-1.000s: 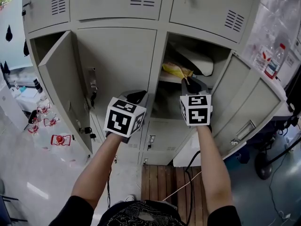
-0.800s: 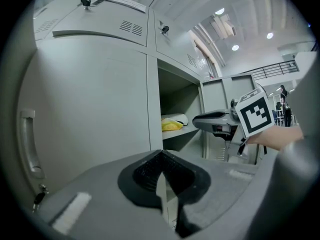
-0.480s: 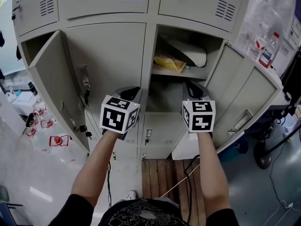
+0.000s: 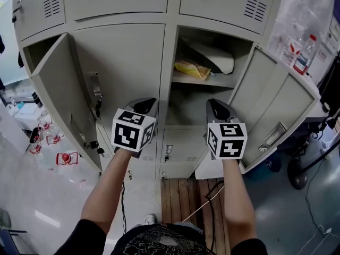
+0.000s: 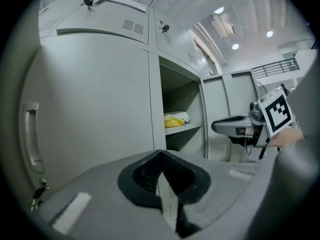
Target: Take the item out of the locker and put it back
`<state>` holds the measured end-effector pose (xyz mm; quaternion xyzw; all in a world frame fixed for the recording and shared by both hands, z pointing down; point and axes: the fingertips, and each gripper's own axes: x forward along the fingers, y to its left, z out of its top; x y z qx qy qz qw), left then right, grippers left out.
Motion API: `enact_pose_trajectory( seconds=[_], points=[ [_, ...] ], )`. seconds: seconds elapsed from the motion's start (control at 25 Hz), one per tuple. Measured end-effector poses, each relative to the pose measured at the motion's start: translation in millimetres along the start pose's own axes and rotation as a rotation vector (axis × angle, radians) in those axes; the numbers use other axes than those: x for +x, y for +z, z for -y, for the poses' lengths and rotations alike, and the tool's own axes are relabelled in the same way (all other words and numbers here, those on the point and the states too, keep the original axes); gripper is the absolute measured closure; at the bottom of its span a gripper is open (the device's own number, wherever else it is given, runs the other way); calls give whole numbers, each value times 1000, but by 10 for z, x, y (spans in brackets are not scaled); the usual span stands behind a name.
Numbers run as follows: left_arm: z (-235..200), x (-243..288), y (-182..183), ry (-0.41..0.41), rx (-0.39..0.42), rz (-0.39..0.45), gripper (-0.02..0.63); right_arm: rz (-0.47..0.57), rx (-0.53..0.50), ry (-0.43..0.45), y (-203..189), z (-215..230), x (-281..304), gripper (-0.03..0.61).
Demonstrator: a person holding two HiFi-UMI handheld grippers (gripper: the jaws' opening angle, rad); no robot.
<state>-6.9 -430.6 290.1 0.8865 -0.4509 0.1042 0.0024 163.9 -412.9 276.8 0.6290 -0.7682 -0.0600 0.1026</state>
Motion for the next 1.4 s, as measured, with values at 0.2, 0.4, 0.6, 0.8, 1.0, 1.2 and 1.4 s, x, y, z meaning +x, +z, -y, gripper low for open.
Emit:
enact_pose_trajectory(
  seconds=[0.2, 0.4, 0.6, 0.8, 1.0, 1.2, 1.4],
  points=[
    [-59, -35, -24, 17, 2, 7, 614, 3, 56, 14, -66, -64, -48, 552],
    [-118, -51, -79, 37, 2, 4, 614, -12, 83, 33, -145, -108, -59, 554],
    [-129, -47, -81, 46, 8, 8, 614, -16, 90, 44, -166, -126, -65, 554],
    [-158, -48, -67, 49, 5, 17, 614, -12, 89, 49, -147, -146, -59, 554],
    [-184, -58, -82, 53, -2, 18, 614, -12, 90, 53, -152, -167, -50, 554],
    [-196, -70, -90, 54, -5, 18, 614, -12, 90, 56, -146, -191, -49, 554],
    [-206, -87, -85, 54, -6, 18, 614, -7, 91, 59, -123, -221, -52, 554]
  ],
)
